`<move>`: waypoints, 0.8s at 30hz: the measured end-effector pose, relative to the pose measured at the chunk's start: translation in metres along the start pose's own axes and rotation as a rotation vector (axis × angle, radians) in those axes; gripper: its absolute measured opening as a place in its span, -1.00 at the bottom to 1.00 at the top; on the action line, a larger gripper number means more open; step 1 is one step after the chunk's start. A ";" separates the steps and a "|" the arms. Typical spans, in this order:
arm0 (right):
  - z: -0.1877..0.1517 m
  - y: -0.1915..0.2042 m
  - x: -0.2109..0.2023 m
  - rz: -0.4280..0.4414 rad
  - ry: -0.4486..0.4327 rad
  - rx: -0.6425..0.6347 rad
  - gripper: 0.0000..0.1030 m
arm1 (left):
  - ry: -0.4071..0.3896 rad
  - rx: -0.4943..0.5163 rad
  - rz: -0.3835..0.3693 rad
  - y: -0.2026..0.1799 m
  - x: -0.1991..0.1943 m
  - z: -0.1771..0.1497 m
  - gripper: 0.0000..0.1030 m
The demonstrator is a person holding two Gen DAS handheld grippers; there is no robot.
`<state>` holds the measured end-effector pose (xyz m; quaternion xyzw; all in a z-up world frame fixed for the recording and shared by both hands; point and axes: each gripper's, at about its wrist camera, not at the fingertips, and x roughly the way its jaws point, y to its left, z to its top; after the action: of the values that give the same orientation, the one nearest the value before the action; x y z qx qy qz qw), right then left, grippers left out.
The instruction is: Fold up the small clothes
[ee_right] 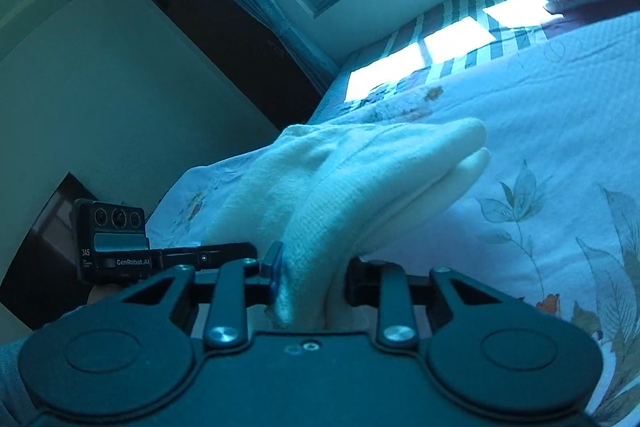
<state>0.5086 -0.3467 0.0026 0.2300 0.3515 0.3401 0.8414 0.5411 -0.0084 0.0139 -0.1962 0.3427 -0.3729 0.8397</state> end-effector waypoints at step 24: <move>-0.007 0.185 -0.061 0.025 -0.092 -0.192 -0.46 | -0.121 0.131 0.032 -0.039 -0.144 0.006 -0.50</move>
<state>0.3956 -0.2675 0.1406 0.1678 0.2755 0.3718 0.8705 0.4561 0.0767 0.1024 -0.1573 0.2691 -0.3684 0.8758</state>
